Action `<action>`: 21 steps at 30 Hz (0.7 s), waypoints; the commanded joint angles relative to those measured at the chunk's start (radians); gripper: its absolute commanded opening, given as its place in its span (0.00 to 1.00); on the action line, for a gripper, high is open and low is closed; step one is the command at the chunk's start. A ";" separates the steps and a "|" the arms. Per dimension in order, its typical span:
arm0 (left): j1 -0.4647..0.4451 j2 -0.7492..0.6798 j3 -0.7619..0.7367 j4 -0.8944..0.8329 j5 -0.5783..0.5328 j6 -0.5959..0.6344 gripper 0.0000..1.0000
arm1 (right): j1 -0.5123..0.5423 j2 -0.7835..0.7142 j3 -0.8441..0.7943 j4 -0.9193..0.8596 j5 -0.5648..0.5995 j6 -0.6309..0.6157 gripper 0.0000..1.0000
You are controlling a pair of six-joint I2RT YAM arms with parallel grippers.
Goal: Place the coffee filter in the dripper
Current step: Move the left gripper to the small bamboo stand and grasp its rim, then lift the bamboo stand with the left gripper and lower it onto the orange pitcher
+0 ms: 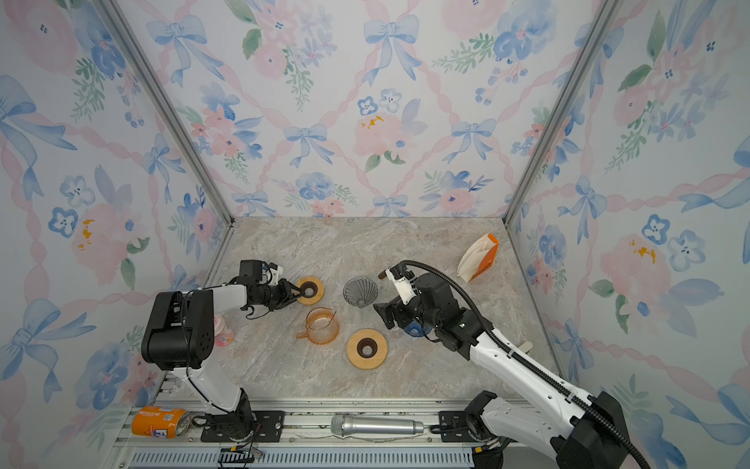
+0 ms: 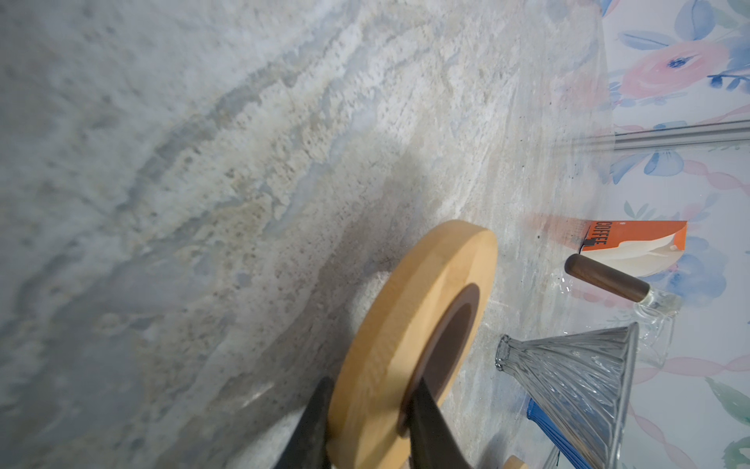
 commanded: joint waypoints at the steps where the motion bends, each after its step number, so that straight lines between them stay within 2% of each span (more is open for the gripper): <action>1: -0.001 0.014 0.004 -0.017 0.002 0.003 0.21 | 0.011 0.012 0.013 0.016 0.012 0.008 0.97; 5: -0.001 0.005 0.011 -0.017 0.012 -0.007 0.16 | 0.011 0.017 0.012 0.015 0.010 0.007 0.97; 12: -0.001 -0.033 0.019 -0.019 0.035 -0.010 0.00 | 0.010 0.018 0.010 0.020 0.009 0.000 0.97; 21: -0.001 -0.098 0.014 -0.018 0.038 -0.038 0.00 | 0.010 0.013 -0.003 0.029 0.004 0.002 0.96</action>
